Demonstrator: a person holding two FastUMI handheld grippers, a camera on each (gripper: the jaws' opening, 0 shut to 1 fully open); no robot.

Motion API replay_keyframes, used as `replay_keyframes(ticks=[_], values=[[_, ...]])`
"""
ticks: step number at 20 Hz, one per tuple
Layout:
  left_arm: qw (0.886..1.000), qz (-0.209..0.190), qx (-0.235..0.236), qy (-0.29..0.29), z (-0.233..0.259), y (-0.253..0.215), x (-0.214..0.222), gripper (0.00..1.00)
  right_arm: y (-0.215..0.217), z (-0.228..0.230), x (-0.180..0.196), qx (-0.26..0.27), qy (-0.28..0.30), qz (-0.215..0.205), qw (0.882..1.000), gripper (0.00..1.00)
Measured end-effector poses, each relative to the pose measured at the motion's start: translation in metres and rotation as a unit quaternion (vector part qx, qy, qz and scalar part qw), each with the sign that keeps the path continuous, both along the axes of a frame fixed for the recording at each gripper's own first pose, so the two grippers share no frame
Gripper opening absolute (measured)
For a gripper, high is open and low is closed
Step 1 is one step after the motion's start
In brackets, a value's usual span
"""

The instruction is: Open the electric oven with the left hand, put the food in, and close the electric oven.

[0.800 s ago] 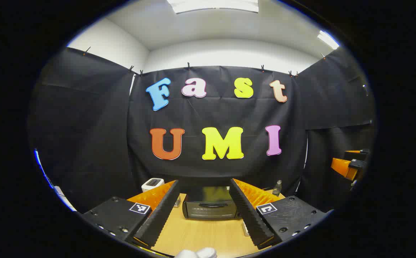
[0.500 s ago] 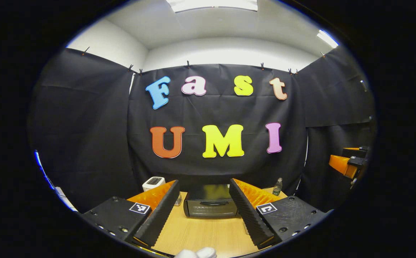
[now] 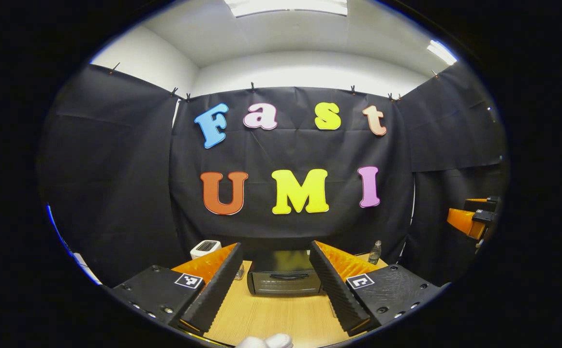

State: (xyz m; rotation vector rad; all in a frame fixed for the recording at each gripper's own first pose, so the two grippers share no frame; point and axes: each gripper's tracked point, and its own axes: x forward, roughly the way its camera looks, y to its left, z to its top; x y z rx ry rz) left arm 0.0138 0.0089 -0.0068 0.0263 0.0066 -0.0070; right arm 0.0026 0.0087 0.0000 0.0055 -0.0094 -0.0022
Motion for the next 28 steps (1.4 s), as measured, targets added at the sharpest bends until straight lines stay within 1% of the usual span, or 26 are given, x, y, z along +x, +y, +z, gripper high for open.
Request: replay_keyframes(ticks=[3,6,9,11,14,15,16,20,23,25,28], values=[[1.0,0.002,0.011,-0.004,-0.009,-0.002,0.014,0.92,0.0,-0.006,0.006,-0.003,-0.003,0.007,1.0,0.9],[1.0,-0.002,0.003,-0.004,-0.027,-0.01,0.035,0.92,0.0,-0.01,0.016,0.001,-0.01,0.022,1.0,0.91],[1.0,-0.001,0.013,-0.004,-0.053,-0.017,0.065,0.92,-0.003,-0.023,0.032,-0.003,-0.009,0.038,0.999,0.91],[1.0,-0.011,0.017,0.004,-0.077,-0.031,0.086,0.92,-0.005,-0.028,0.044,-0.005,-0.011,0.052,0.999,0.91],[0.999,-0.013,0.01,0.037,-0.122,-0.045,0.12,0.93,-0.006,-0.035,0.063,-0.004,-0.013,0.072,0.997,0.91],[0.999,-0.017,0.002,0.041,-0.135,-0.05,0.133,0.86,-0.006,-0.037,0.071,-0.006,-0.011,0.078,0.997,0.91],[0.998,-0.015,-0.005,0.055,-0.15,-0.052,0.147,0.94,-0.007,-0.039,0.079,-0.011,-0.009,0.084,0.996,0.91],[0.995,-0.001,-0.011,0.102,-0.206,-0.048,0.199,0.94,-0.008,-0.048,0.109,-0.03,0.003,0.097,0.995,0.9],[0.992,0.012,-0.023,0.126,-0.234,-0.044,0.235,0.94,-0.007,-0.062,0.128,-0.031,0.027,0.101,0.994,0.91],[0.989,0.017,-0.021,0.147,-0.257,-0.041,0.249,0.95,-0.006,-0.07,0.138,-0.024,0.041,0.105,0.993,0.91],[0.985,0.016,-0.02,0.168,-0.277,-0.04,0.262,0.94,-0.008,-0.074,0.148,-0.027,0.048,0.105,0.993,0.91]])
